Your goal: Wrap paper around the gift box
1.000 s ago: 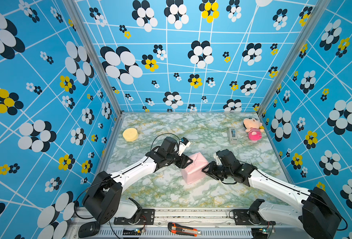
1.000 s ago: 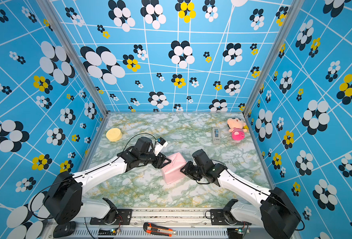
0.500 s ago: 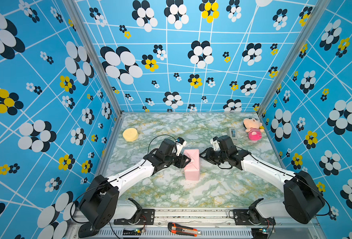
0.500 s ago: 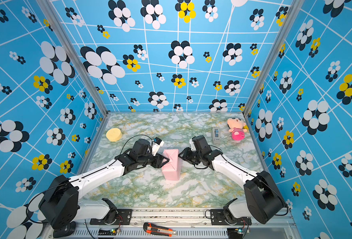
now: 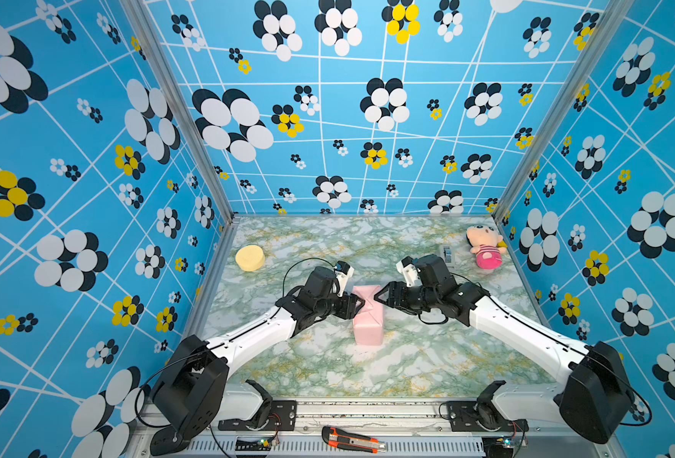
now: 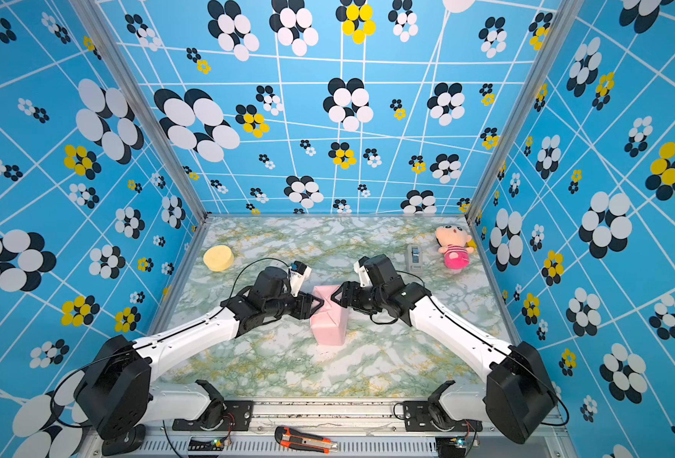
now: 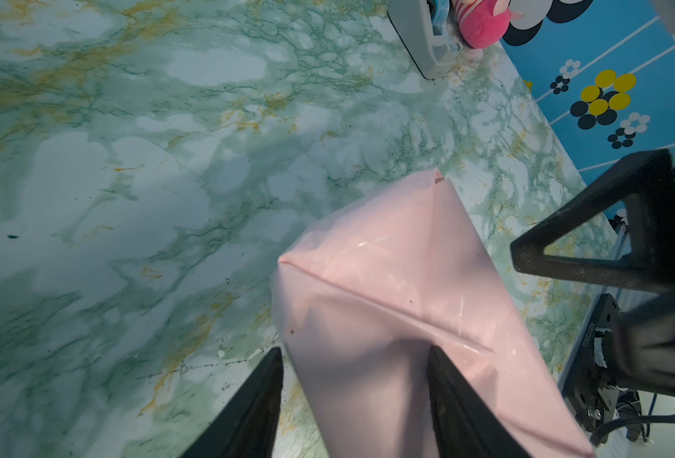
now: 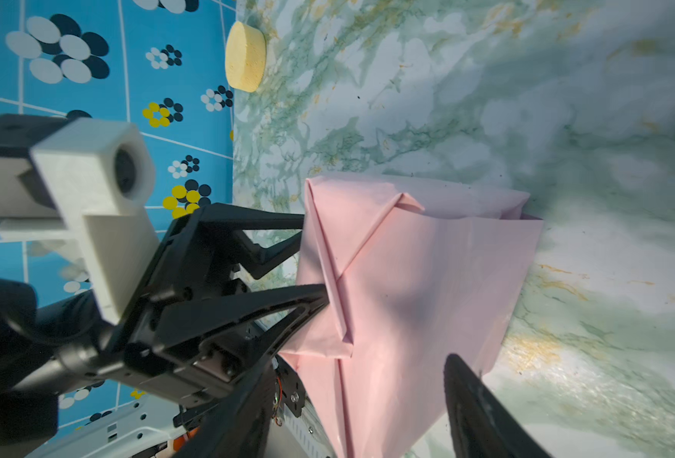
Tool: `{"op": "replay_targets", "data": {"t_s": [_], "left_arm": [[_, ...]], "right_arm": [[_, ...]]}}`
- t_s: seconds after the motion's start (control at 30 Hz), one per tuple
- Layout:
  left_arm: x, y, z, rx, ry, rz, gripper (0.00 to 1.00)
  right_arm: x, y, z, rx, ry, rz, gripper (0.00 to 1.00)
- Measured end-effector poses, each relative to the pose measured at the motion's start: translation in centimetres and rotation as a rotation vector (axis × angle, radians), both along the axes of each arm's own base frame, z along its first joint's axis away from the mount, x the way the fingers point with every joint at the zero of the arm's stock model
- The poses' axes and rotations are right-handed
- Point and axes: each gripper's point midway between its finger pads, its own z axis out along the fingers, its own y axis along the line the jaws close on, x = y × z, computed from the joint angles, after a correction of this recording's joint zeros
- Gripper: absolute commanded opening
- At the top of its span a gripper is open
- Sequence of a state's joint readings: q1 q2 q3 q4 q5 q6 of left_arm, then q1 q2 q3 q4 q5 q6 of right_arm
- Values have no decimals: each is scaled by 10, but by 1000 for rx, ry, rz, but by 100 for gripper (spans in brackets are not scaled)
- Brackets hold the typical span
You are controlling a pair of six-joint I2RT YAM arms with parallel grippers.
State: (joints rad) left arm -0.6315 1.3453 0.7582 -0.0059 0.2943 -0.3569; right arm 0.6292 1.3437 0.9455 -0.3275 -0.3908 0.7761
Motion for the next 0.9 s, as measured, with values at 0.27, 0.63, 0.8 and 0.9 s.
{"op": "replay_targets", "data": {"t_s": [0.27,0.63,0.8,0.9], "left_arm": [[0,-6,0,-9,-3,4,59],[-6,7,8,-53,8,71,69],[-22,30,9,-136,26,141,69],[-33,36,-4,-151,64,161,68]], "right_arm": [[-8,7,-20,-54,56,42,48],[-5,1,-27,-117,55,28,30],[-5,1,-27,-115,55,29,30],[-4,1,-27,-114,55,29,30]]}}
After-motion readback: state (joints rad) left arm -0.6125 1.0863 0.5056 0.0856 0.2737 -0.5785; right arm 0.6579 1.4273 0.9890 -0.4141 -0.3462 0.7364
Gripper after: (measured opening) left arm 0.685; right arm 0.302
